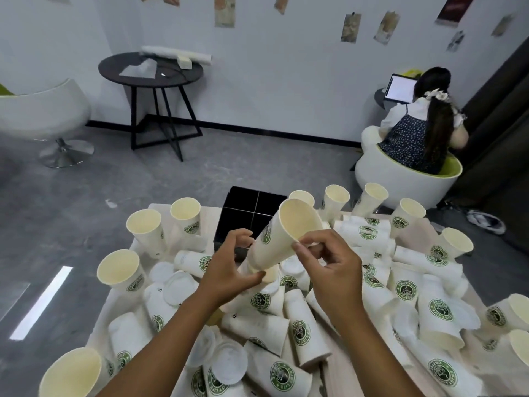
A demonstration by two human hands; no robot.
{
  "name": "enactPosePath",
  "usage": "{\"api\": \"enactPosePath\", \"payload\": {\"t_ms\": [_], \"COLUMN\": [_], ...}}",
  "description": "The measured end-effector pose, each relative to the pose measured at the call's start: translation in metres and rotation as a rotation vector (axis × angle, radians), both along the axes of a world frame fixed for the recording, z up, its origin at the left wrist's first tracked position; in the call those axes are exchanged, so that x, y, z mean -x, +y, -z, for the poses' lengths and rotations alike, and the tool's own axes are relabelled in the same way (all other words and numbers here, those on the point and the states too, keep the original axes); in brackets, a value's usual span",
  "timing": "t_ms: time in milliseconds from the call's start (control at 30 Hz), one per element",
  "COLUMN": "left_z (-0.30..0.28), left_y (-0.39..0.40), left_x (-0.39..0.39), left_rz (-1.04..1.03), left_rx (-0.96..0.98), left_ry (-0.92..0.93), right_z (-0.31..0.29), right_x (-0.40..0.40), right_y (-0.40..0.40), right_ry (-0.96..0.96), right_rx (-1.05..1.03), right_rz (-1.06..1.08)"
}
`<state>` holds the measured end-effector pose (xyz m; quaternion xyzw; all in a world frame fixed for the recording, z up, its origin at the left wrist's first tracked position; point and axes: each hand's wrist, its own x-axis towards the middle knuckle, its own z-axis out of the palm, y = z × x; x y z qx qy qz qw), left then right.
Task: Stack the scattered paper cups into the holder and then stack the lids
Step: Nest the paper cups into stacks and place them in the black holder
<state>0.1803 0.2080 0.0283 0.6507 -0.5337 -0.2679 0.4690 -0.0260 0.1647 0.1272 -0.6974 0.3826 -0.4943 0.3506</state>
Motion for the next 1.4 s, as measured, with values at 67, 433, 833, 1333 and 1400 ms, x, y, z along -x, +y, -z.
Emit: {"api": "enactPosePath", "payload": {"t_ms": [67,433,833,1333,1400], "left_z": [0.015,0.081,0.08,0.03,0.018], "left_y": [-0.001,-0.004,-0.047,-0.033,-0.028], "left_x": [-0.002,-0.006,-0.007,-0.005,-0.003], "left_rz": [0.04,0.02,-0.048,0.009,0.026], "left_rx": [-0.059,-0.263,-0.382,-0.059,-0.024], "left_ry": [0.031,-0.166,-0.338,-0.06,-0.03], "right_z": [0.012,0.064,0.052,-0.005,-0.013], "right_x": [-0.007,0.0,0.015,0.026,0.018], "right_y": [0.003,-0.003,-0.019,-0.027,-0.023], "right_ry": [0.002,0.111,0.057,-0.117,-0.142], "right_rx": [-0.083,-0.283,-0.268,-0.179,-0.172], "right_rz": [0.0,0.116,0.185,0.225,0.172]}}
